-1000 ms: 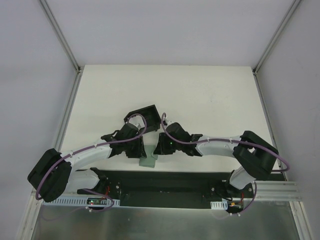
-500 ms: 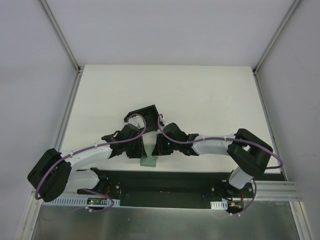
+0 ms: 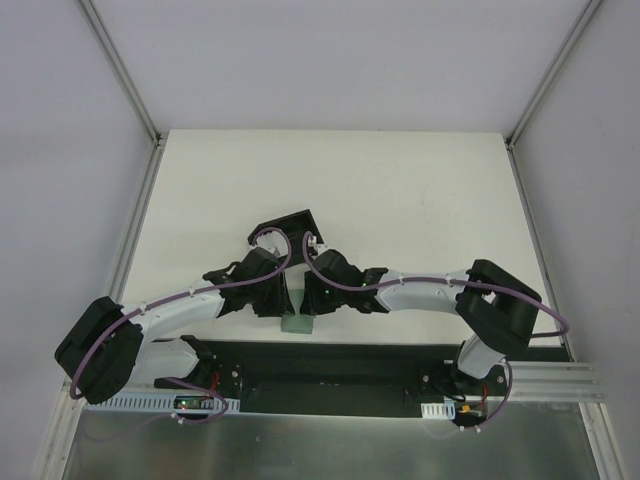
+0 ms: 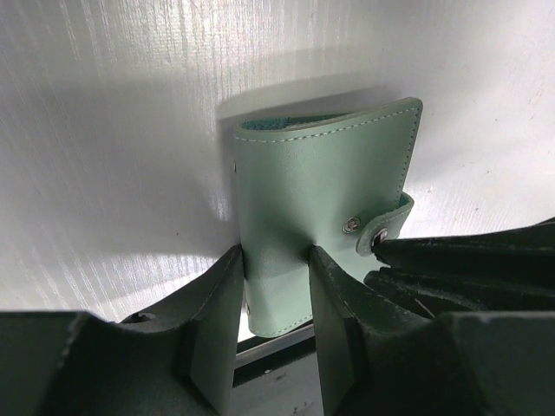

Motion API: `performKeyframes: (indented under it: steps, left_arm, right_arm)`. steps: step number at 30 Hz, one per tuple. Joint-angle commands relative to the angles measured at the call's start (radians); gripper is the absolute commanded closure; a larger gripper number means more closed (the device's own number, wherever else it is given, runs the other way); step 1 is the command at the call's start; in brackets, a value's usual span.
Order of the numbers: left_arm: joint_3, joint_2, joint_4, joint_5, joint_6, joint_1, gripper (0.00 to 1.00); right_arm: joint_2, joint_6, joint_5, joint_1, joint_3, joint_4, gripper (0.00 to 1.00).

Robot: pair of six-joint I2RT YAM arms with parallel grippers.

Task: Put the credit cards into the card holder
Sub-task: Close the card holder at the corner of the board.

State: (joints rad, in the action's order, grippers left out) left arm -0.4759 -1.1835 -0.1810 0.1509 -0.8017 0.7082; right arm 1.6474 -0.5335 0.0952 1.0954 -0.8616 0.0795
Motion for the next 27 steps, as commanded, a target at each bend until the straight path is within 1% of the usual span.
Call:
performKeyframes:
  steps: [1,6,10,12,14,24,25,27]
  left_arm:
    - [0.019,0.012,-0.003,-0.034,-0.008,0.010,0.66]
    - [0.025,0.024,-0.003,-0.039,-0.007,0.008,0.66]
    - [0.025,0.028,-0.002,-0.040,0.002,0.010,0.63]
    - [0.023,0.030,-0.003,-0.043,0.006,0.010,0.62]
    - [0.020,0.030,-0.002,-0.045,0.007,0.010,0.62]
    - [0.016,0.027,0.006,-0.028,0.021,0.010,0.63]
    - [0.017,0.025,0.008,-0.027,0.019,0.010,0.64]
    - [0.019,0.025,0.012,-0.022,0.021,0.010,0.63]
  right_arm:
    - [-0.006,0.010,-0.081,0.006,-0.030,-0.075,0.82]
    - [-0.012,0.009,-0.089,0.008,-0.021,-0.066,0.82]
    - [-0.066,0.017,-0.089,0.008,-0.001,-0.023,0.82]
    - [-0.074,0.007,-0.089,0.004,0.006,-0.030,0.82]
    - [-0.070,-0.006,-0.126,0.003,0.007,-0.040,0.82]
    - [0.005,-0.016,-0.106,0.000,-0.019,-0.034,0.81]
    - [0.012,-0.019,-0.073,0.000,-0.020,-0.032,0.82]
    - [0.028,-0.016,-0.069,-0.002,-0.024,-0.029,0.82]
